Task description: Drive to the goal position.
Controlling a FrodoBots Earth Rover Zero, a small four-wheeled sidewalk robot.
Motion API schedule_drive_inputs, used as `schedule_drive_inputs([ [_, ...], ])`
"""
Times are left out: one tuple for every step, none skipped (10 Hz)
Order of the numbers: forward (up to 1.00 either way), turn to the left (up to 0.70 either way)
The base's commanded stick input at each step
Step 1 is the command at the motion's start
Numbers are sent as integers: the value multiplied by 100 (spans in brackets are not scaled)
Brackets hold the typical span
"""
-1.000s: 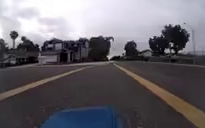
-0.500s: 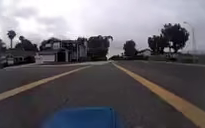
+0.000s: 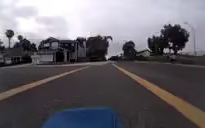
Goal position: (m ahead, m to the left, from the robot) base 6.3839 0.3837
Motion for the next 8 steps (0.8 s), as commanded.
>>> schedule_drive_inputs([
  [100, 0],
  [100, 0],
  [100, 3],
  [100, 22],
  [100, 27],
  [100, 27],
  [100, 27],
  [100, 27],
])
